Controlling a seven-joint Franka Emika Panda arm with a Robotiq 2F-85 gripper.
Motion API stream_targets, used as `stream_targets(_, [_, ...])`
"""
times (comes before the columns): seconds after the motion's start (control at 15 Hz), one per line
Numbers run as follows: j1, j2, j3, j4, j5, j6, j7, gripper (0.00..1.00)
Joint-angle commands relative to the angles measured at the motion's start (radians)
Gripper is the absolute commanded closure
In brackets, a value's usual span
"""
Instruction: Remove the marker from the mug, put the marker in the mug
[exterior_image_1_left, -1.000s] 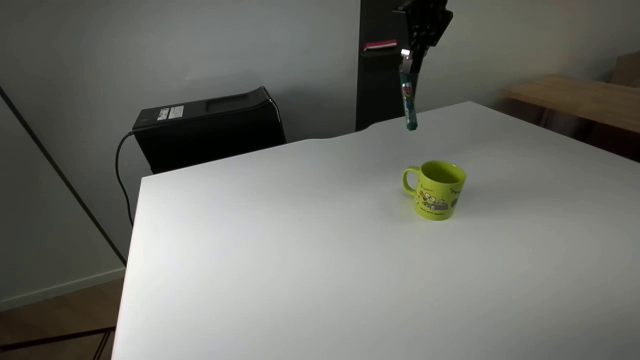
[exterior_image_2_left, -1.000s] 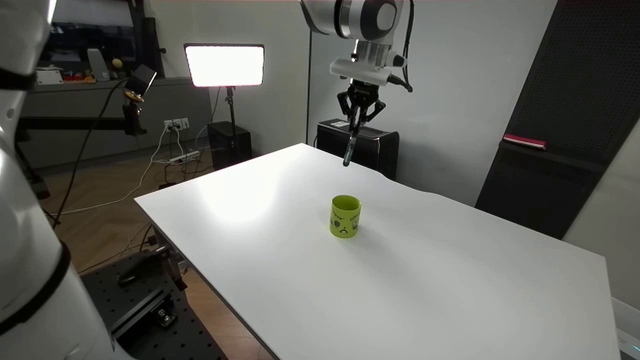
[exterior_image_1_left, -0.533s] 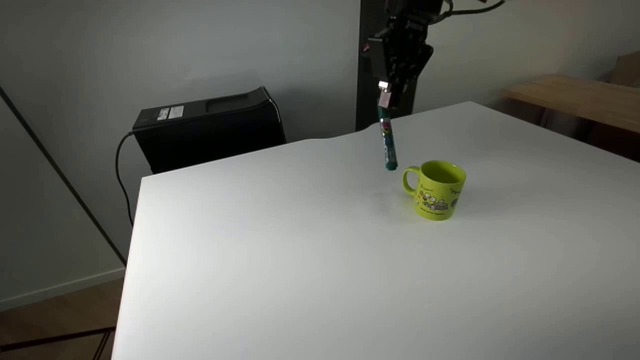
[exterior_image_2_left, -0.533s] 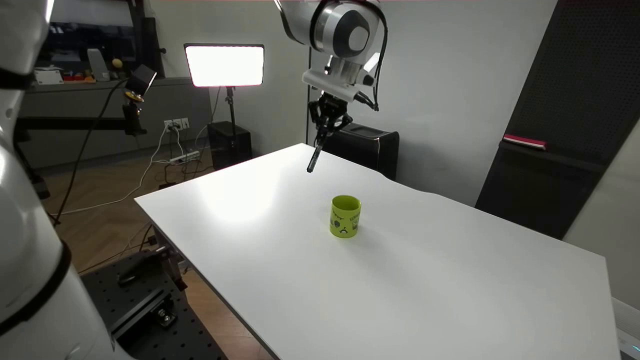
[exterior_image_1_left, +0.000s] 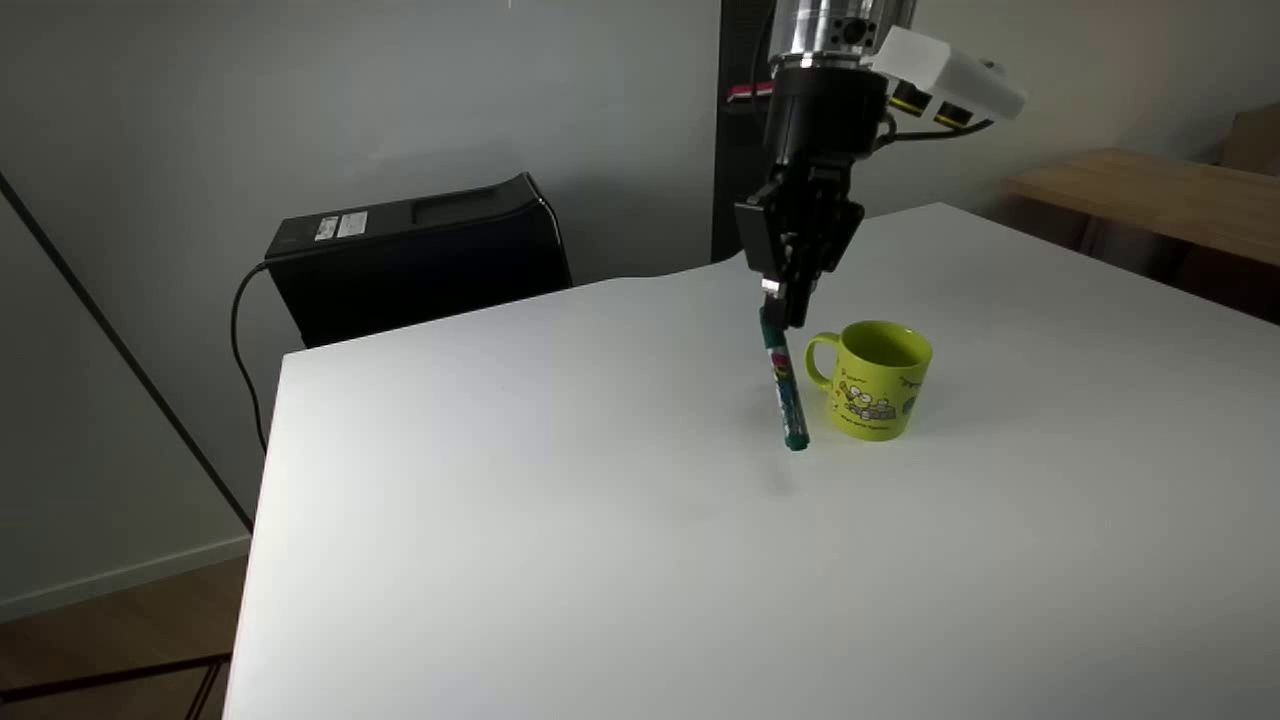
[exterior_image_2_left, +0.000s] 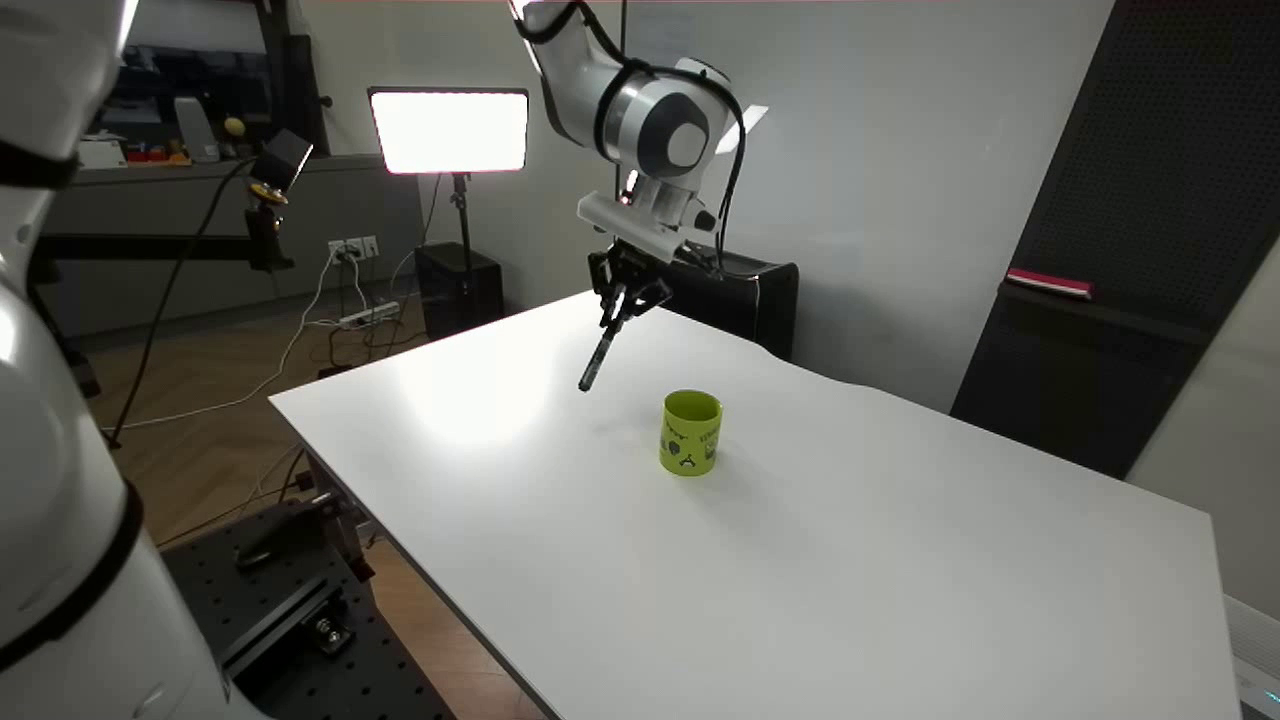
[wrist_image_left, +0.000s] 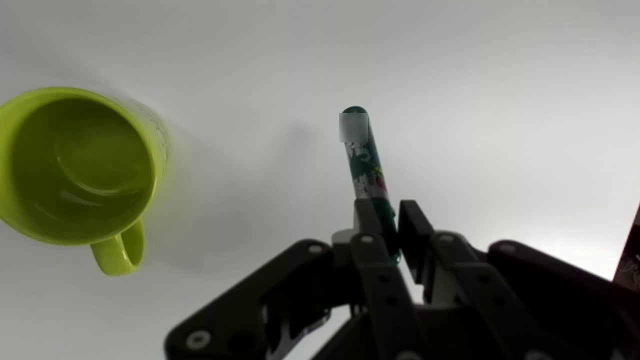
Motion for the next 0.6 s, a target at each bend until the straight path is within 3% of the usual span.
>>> stream_targets(0.0, [0.009, 0.033, -0.005, -0.025, -0.008, 0.027, 0.010, 0.96])
stream_targets(0.47, [0.013, 0.095, -0.007, -0.024, -0.030, 0.041, 0.022, 0.96])
stream_targets(0.53, [0.015, 0.098, -0.009, -0.025, -0.034, 0.044, 0.026, 0.58])
